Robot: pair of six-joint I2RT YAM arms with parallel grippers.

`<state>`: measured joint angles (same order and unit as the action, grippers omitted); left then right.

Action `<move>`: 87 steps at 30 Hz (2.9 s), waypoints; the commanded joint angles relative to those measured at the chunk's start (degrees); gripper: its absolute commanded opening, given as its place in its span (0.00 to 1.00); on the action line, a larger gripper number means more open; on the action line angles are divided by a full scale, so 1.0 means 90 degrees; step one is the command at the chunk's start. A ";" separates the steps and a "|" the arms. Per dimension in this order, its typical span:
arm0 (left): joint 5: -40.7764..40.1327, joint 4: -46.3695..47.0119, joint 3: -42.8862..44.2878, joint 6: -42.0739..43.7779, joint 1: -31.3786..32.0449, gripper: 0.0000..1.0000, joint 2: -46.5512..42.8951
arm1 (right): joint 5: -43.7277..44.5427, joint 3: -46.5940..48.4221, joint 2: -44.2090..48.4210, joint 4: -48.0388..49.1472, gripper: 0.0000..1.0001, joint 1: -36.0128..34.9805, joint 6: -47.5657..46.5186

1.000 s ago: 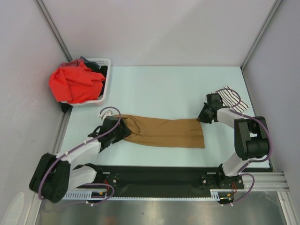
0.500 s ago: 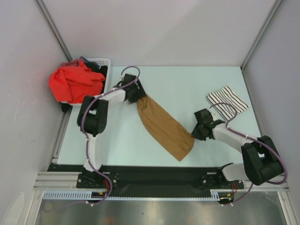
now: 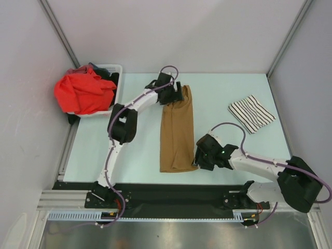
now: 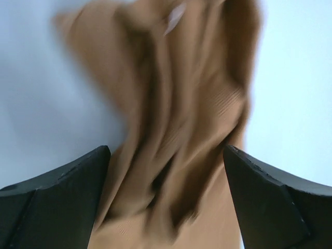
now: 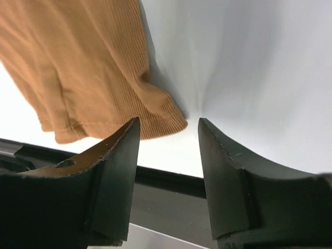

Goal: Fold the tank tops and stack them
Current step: Fold the tank top

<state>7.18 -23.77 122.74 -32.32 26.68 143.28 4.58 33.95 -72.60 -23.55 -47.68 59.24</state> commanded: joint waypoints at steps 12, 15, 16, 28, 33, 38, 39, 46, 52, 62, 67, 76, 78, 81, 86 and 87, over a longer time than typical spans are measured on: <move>-0.0954 0.0190 -0.5998 0.0905 -0.0202 0.99 -0.5729 | -0.0977 -0.0150 0.0119 0.0820 0.49 0.0776 -0.1719; -0.0663 0.0570 -0.7345 0.0749 0.0207 0.99 -0.6775 | -0.1104 -0.0325 -0.0166 0.1131 0.47 0.0718 -0.1749; -0.0690 0.0609 -0.7648 0.0575 0.0345 0.99 -0.7012 | -0.1172 -0.0383 -0.0195 0.1181 0.46 0.0698 -0.1729; -0.0095 0.1293 -1.1117 -0.0900 0.1742 0.89 -0.9806 | -0.0627 -0.0794 0.0703 0.0332 0.00 -0.0132 -0.1046; 0.0568 0.2064 -1.1889 -0.1466 0.1909 0.86 -0.9973 | -0.0548 -0.0853 0.0674 0.0331 0.12 -0.0200 -0.0948; 0.0590 0.2416 -1.2017 -0.1673 0.2143 0.82 -0.9778 | -0.0519 -0.0785 0.0576 0.0419 0.14 -0.0288 -0.0919; 0.0550 0.2436 -1.1978 -0.1683 0.2201 0.80 -0.9652 | -0.0519 -0.0775 0.0576 0.0439 0.14 -0.0298 -0.0909; 0.0452 0.2290 -1.1577 -0.1722 0.2378 0.68 -0.8899 | -0.0265 -0.0521 0.0615 0.0117 0.14 -0.0298 -0.0997; 0.0345 0.2299 -1.1597 -0.1839 0.2719 0.52 -0.8558 | -0.0294 -0.0579 0.0762 0.0048 0.14 -0.0307 -0.0997; -0.0181 0.2057 -1.1499 -0.2015 0.3208 0.00 -0.8126 | -0.0313 -0.0609 0.0986 -0.0068 0.12 -0.0425 -0.0889; -0.0456 0.1353 -1.1265 -0.1869 0.3208 0.01 -0.8645 | -0.0265 -0.0531 0.1279 -0.0244 0.11 -0.0425 -0.0909; -0.0690 0.0825 -1.0094 -0.1468 0.3130 0.00 -0.8313 | -0.0216 0.0191 0.1084 -0.0440 0.06 -0.0153 -0.1337; -0.0768 0.0737 -0.9791 -0.1410 0.3072 0.00 -0.8216 | -0.0255 0.0504 0.0997 -0.0498 0.06 0.0004 -0.1475; -0.1051 0.0522 -0.9381 -0.1293 0.2993 0.00 -0.8069 | -0.0381 0.0875 0.0821 -0.0489 0.06 0.0307 -0.1767; -0.1169 0.0268 -0.8698 -0.0990 0.2652 0.00 -0.7757 | -0.0624 0.1509 0.0305 -0.0528 0.05 0.1009 -0.2255; -0.1140 0.0268 -0.8580 -0.0844 0.2429 0.00 -0.7698 | -0.0694 0.1733 0.0225 -0.0518 0.06 0.1117 -0.2314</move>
<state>-1.34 -19.94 41.06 -43.88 51.70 72.66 0.05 44.51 -68.66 -27.73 -40.42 42.50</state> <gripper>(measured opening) 0.012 0.060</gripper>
